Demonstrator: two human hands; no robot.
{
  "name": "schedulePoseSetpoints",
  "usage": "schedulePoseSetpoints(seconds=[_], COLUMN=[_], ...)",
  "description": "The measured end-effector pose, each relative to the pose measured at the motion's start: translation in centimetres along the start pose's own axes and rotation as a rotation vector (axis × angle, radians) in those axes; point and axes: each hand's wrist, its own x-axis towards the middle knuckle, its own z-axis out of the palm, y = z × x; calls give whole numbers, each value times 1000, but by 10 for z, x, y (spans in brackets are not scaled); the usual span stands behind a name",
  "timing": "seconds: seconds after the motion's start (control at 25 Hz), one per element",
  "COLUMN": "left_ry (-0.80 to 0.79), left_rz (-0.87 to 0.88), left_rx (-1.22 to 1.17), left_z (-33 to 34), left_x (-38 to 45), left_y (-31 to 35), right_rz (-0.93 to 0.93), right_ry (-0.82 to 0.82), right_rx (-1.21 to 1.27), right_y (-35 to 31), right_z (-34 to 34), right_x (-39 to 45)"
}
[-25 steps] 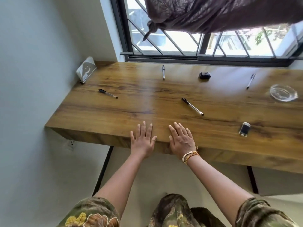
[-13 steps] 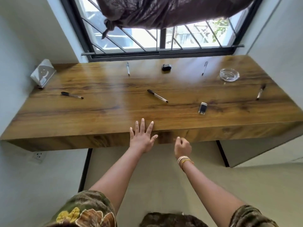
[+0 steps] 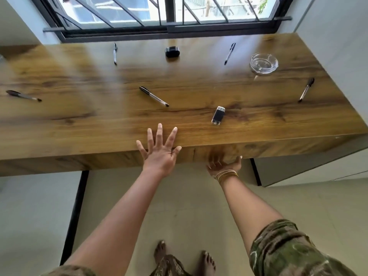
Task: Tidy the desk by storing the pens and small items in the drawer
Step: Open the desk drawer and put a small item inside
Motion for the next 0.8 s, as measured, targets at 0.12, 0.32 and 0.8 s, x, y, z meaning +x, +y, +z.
schedulePoseSetpoints(seconds=[0.12,0.32,0.8], left_ry=[-28,-160,59], left_rz=[-30,-61,-74], left_rx=[15,2,-154], left_z=[-1,-15,13], left_x=[1,5,-64], left_y=[0,3,-14], right_rz=[9,19,22], right_ry=[-1,-85,-41], right_rx=[90,73,56], right_y=[-2,-2,24], right_z=[7,-1,-107], right_x=[12,5,-41])
